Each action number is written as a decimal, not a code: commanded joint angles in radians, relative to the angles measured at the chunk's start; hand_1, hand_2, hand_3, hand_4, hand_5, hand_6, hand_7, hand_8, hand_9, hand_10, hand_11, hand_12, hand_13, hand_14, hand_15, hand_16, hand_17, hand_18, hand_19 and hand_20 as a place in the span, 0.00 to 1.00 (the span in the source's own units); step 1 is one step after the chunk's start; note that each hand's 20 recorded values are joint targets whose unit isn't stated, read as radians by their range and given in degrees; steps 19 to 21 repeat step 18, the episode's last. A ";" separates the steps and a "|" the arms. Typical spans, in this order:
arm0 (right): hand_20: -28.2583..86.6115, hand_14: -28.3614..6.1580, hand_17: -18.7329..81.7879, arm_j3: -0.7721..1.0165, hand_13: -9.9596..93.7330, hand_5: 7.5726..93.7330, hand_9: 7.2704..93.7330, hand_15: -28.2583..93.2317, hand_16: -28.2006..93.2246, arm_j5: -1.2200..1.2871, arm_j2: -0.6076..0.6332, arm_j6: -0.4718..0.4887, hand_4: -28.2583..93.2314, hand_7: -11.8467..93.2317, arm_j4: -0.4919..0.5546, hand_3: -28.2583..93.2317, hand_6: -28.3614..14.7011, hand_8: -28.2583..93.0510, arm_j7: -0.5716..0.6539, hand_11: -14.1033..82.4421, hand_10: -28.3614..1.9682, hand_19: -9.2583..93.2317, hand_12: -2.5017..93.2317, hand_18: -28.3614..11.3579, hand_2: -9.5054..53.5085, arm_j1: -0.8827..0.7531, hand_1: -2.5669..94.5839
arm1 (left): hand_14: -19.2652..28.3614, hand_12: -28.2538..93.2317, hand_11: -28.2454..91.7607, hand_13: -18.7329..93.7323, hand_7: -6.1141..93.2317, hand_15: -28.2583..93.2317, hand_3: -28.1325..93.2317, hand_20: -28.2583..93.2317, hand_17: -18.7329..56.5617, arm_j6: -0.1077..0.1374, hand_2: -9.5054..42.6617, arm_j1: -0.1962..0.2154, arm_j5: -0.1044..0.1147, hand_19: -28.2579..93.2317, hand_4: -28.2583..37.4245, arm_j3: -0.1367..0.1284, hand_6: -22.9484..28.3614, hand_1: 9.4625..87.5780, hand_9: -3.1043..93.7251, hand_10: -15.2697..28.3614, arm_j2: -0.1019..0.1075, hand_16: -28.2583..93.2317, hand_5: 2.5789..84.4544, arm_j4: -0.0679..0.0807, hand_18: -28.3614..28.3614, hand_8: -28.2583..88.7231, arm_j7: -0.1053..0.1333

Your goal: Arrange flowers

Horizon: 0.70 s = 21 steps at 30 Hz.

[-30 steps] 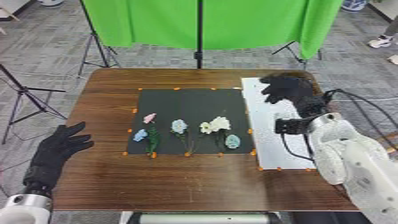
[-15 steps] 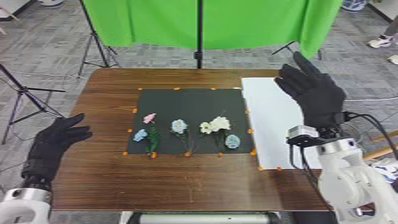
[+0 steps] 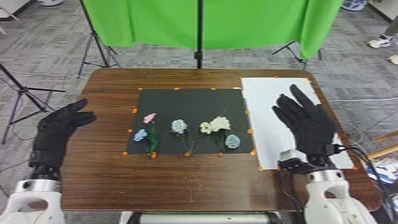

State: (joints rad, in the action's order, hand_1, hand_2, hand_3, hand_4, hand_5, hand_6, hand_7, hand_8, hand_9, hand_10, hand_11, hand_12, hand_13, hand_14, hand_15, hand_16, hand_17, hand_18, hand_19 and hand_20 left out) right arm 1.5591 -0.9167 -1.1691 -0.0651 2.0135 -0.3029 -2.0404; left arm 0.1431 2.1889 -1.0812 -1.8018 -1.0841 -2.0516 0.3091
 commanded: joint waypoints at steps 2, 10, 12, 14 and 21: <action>0.46 0.44 0.30 -0.008 0.33 0.35 0.34 0.27 0.38 -0.118 -0.025 -0.037 0.08 0.20 -0.009 0.88 0.66 0.16 -0.028 0.18 0.47 0.18 0.17 0.35 0.14 -0.008 0.11 | 0.82 0.31 0.40 0.56 0.17 0.42 0.78 0.38 0.40 -0.021 0.34 -0.033 -0.077 0.34 0.01 0.038 0.53 0.18 0.58 0.71 -0.011 0.20 0.57 0.029 0.74 0.18 0.003; 0.45 0.47 0.31 0.053 0.33 0.34 0.36 0.26 0.37 -0.190 -0.074 0.026 0.08 0.20 -0.052 0.88 0.66 0.16 -0.055 0.19 0.45 0.14 0.17 0.40 0.18 0.063 0.07 | 0.81 0.31 0.40 0.57 0.17 0.42 0.79 0.38 0.41 0.002 0.31 -0.081 -0.085 0.33 0.03 0.075 0.53 0.19 0.59 0.70 -0.064 0.21 0.59 0.044 0.74 0.18 0.048; 0.45 0.47 0.32 0.065 0.34 0.35 0.37 0.27 0.37 -0.200 -0.083 0.043 0.08 0.20 -0.057 0.88 0.65 0.16 -0.057 0.19 0.45 0.14 0.17 0.40 0.17 0.083 0.07 | 0.81 0.31 0.40 0.57 0.17 0.42 0.79 0.39 0.41 0.000 0.30 -0.082 -0.085 0.33 0.03 0.073 0.53 0.19 0.59 0.70 -0.068 0.21 0.59 0.042 0.74 0.18 0.049; 0.45 0.47 0.32 0.088 0.34 0.35 0.37 0.27 0.37 -0.204 -0.098 0.048 0.08 0.20 -0.056 0.88 0.65 0.16 -0.055 0.19 0.44 0.14 0.17 0.40 0.17 0.084 0.08 | 0.81 0.31 0.40 0.57 0.17 0.42 0.79 0.39 0.41 -0.015 0.29 -0.096 -0.092 0.33 0.03 0.079 0.53 0.19 0.59 0.70 -0.076 0.21 0.59 0.049 0.74 0.18 0.043; 0.45 0.44 0.33 0.108 0.36 0.37 0.38 0.28 0.37 -0.163 -0.112 0.009 0.08 0.20 -0.059 0.87 0.65 0.17 -0.070 0.19 0.44 0.13 0.17 0.39 0.18 0.078 0.08 | 0.81 0.31 0.40 0.57 0.17 0.42 0.79 0.39 0.41 -0.027 0.28 -0.162 -0.088 0.33 0.04 0.121 0.52 0.19 0.59 0.70 -0.103 0.21 0.59 0.071 0.74 0.18 0.039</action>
